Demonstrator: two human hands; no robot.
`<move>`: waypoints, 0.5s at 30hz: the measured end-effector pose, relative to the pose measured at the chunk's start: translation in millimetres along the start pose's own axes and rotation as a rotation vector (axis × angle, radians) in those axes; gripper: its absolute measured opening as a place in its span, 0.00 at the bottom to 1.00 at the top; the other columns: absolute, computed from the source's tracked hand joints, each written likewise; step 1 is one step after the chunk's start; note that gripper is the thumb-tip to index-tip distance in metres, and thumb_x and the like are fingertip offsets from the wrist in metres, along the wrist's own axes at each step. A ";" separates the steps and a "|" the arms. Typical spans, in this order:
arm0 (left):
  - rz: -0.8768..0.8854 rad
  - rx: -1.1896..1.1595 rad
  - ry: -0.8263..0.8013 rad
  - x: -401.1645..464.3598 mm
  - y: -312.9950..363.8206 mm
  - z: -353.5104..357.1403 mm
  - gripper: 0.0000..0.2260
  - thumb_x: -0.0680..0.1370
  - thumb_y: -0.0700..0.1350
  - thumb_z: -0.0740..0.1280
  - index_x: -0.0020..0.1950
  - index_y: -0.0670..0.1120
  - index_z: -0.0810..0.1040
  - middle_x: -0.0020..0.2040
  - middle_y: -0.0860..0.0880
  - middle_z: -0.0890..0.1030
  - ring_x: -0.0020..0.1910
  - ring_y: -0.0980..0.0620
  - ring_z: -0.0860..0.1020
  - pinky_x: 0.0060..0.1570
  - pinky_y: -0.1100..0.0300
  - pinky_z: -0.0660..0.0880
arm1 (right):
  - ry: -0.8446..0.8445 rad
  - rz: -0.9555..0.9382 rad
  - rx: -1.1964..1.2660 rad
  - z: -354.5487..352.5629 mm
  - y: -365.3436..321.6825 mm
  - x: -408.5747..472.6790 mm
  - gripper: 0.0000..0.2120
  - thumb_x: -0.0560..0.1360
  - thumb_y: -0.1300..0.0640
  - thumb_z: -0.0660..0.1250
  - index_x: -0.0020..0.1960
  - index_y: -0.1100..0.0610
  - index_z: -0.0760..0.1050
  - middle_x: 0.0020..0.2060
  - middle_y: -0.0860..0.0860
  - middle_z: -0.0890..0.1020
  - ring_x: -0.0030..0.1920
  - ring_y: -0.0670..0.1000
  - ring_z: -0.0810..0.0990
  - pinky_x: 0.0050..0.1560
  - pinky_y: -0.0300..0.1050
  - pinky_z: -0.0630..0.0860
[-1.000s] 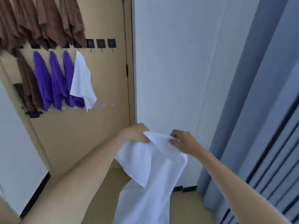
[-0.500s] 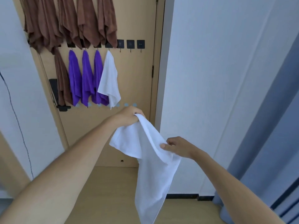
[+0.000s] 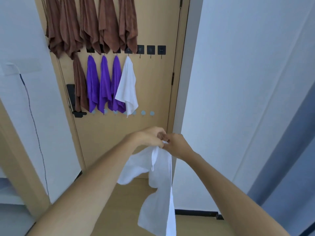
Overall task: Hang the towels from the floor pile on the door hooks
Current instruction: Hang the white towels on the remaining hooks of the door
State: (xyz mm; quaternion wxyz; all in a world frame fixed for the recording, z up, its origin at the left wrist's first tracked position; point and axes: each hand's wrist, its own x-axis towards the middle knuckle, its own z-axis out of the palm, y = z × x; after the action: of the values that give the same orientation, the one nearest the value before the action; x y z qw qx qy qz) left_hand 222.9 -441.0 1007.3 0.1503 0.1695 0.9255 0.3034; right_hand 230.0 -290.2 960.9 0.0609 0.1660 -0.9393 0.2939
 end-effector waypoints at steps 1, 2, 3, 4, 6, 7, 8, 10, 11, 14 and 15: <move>0.019 0.038 0.025 1.8 2.4 2.5 0.16 0.73 0.39 0.67 0.59 0.51 0.76 0.54 0.54 0.77 0.55 0.52 0.76 0.48 0.61 0.73 | 0.027 0.010 0.008 2.9 -1.5 1.8 0.14 0.73 0.55 0.68 0.31 0.59 0.70 0.28 0.53 0.70 0.32 0.51 0.66 0.33 0.43 0.62; 0.024 0.083 0.045 2.1 3.5 2.1 0.15 0.73 0.37 0.66 0.58 0.49 0.77 0.53 0.52 0.77 0.54 0.51 0.76 0.49 0.60 0.75 | 0.057 0.023 0.026 5.1 -1.9 1.8 0.16 0.73 0.54 0.69 0.32 0.61 0.69 0.28 0.54 0.68 0.32 0.51 0.64 0.33 0.43 0.60; 0.030 0.127 0.057 3.1 2.5 0.5 0.14 0.73 0.36 0.65 0.57 0.47 0.77 0.53 0.51 0.77 0.54 0.51 0.77 0.50 0.58 0.75 | 0.083 0.031 0.049 6.6 -1.7 0.7 0.18 0.72 0.53 0.69 0.32 0.62 0.66 0.28 0.54 0.67 0.31 0.50 0.62 0.33 0.43 0.59; 0.036 0.159 0.057 4.0 1.7 -1.1 0.14 0.73 0.35 0.65 0.57 0.46 0.78 0.52 0.51 0.77 0.54 0.50 0.77 0.50 0.58 0.75 | 0.102 0.029 0.068 7.2 -2.1 -0.8 0.18 0.72 0.53 0.70 0.33 0.61 0.65 0.28 0.53 0.65 0.31 0.50 0.60 0.32 0.42 0.58; 0.058 0.185 0.065 5.7 0.4 -2.5 0.11 0.73 0.35 0.65 0.53 0.46 0.79 0.50 0.51 0.77 0.52 0.50 0.77 0.46 0.60 0.75 | 0.090 0.036 0.091 5.9 -3.8 -4.2 0.14 0.71 0.56 0.70 0.36 0.60 0.67 0.28 0.50 0.66 0.29 0.48 0.62 0.29 0.38 0.58; 0.077 0.182 0.081 7.4 -0.3 -2.6 0.10 0.73 0.35 0.65 0.50 0.46 0.79 0.49 0.51 0.77 0.49 0.51 0.77 0.42 0.62 0.74 | 0.071 0.047 0.100 4.7 -3.5 -5.0 0.10 0.71 0.58 0.70 0.38 0.60 0.69 0.28 0.48 0.68 0.29 0.47 0.64 0.29 0.36 0.60; 0.094 0.170 0.099 8.1 0.0 -3.8 0.09 0.73 0.34 0.65 0.48 0.47 0.79 0.47 0.51 0.77 0.46 0.51 0.76 0.39 0.64 0.72 | 0.041 0.064 0.103 3.8 -1.7 -6.4 0.08 0.70 0.61 0.69 0.39 0.61 0.70 0.29 0.48 0.69 0.30 0.46 0.65 0.30 0.36 0.61; 0.120 0.108 0.181 8.0 1.4 -9.5 0.09 0.73 0.34 0.63 0.44 0.46 0.79 0.41 0.52 0.76 0.40 0.53 0.74 0.34 0.64 0.69 | -0.061 0.123 0.092 5.9 6.8 -12.9 0.08 0.68 0.64 0.65 0.35 0.59 0.66 0.29 0.49 0.67 0.29 0.48 0.64 0.29 0.37 0.59; 0.126 0.067 0.242 8.3 1.4 -14.2 0.09 0.72 0.34 0.62 0.43 0.45 0.79 0.39 0.52 0.75 0.38 0.53 0.73 0.33 0.64 0.68 | -0.115 0.161 0.088 10.7 14.2 -17.9 0.11 0.67 0.66 0.63 0.33 0.58 0.62 0.28 0.49 0.65 0.29 0.49 0.62 0.28 0.37 0.57; 0.122 0.017 0.382 6.4 2.8 -31.6 0.10 0.71 0.33 0.60 0.41 0.45 0.78 0.34 0.53 0.73 0.35 0.54 0.71 0.31 0.63 0.66 | -0.165 0.245 0.046 29.7 37.1 -32.6 0.06 0.67 0.65 0.60 0.34 0.61 0.63 0.29 0.50 0.66 0.31 0.50 0.63 0.30 0.39 0.59; 0.112 0.050 0.395 6.0 0.8 -36.7 0.10 0.71 0.33 0.60 0.41 0.46 0.77 0.35 0.54 0.72 0.36 0.54 0.71 0.32 0.62 0.67 | -0.146 0.260 0.044 34.3 41.6 -34.2 0.04 0.68 0.64 0.60 0.36 0.62 0.66 0.32 0.51 0.69 0.33 0.51 0.66 0.31 0.40 0.61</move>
State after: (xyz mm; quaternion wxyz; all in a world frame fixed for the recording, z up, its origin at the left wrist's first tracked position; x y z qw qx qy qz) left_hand 203.7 -456.7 1035.1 -0.0552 0.1615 0.9334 0.3156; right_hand 247.0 -268.3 903.5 -0.0501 0.0651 -0.9481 0.3071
